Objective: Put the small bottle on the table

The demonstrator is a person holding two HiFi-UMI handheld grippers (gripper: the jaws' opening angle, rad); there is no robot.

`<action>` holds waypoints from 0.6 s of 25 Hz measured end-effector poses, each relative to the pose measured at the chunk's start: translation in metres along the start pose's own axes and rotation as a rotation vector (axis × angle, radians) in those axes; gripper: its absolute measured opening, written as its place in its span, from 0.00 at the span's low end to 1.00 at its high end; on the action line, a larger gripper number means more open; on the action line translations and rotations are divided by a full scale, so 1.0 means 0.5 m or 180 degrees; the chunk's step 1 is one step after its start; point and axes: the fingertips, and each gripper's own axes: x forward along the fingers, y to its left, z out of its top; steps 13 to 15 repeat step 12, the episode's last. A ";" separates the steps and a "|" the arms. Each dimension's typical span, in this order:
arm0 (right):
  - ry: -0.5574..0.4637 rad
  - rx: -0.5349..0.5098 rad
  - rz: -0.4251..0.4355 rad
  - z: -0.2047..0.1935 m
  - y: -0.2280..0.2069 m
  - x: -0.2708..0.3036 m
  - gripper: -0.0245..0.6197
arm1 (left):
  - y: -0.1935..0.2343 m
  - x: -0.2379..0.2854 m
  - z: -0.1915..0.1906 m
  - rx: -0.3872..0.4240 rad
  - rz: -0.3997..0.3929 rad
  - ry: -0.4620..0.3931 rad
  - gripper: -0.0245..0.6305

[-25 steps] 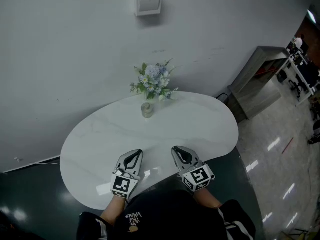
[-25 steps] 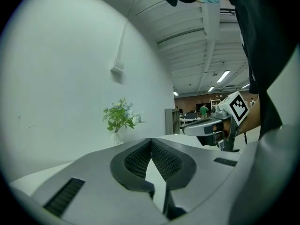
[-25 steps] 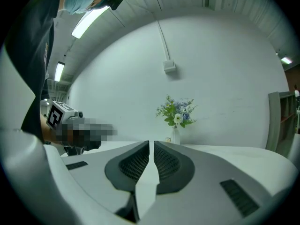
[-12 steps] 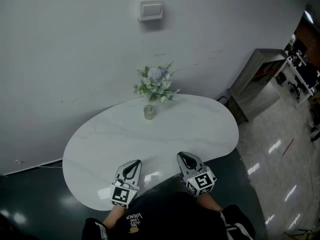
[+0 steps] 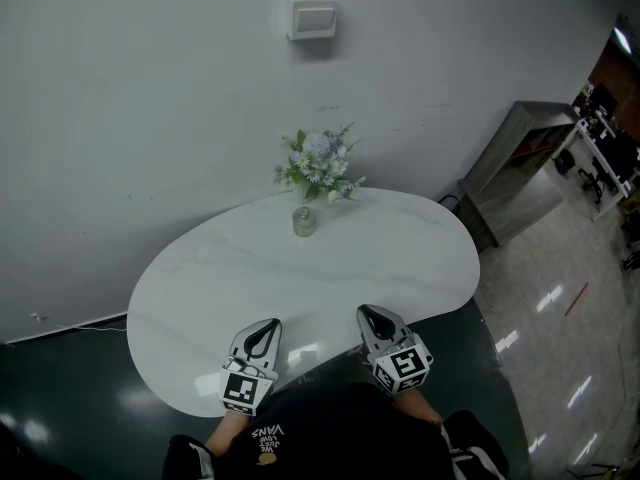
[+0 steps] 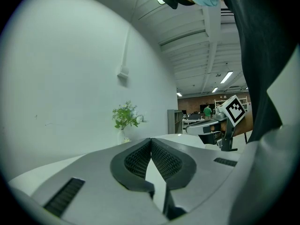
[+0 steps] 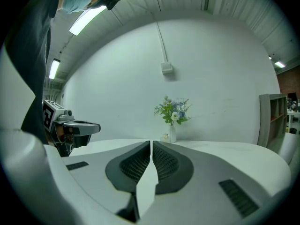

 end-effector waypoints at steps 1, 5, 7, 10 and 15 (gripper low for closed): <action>-0.0003 0.0000 0.0002 0.000 0.001 0.001 0.11 | 0.000 0.000 -0.002 -0.0001 -0.0005 0.0005 0.07; -0.0031 0.0009 0.0015 0.006 0.004 0.007 0.11 | -0.002 -0.001 -0.015 0.0022 -0.0021 0.0082 0.07; -0.0040 0.0007 0.0026 0.011 0.005 0.009 0.11 | -0.003 0.001 -0.014 0.0026 -0.0022 0.0086 0.07; -0.0044 0.0008 0.0048 0.014 0.008 0.014 0.11 | -0.001 0.004 -0.011 0.0025 -0.0013 0.0084 0.07; -0.0042 0.0007 0.0059 0.014 0.010 0.017 0.11 | 0.003 0.005 -0.011 0.0025 -0.0005 0.0084 0.07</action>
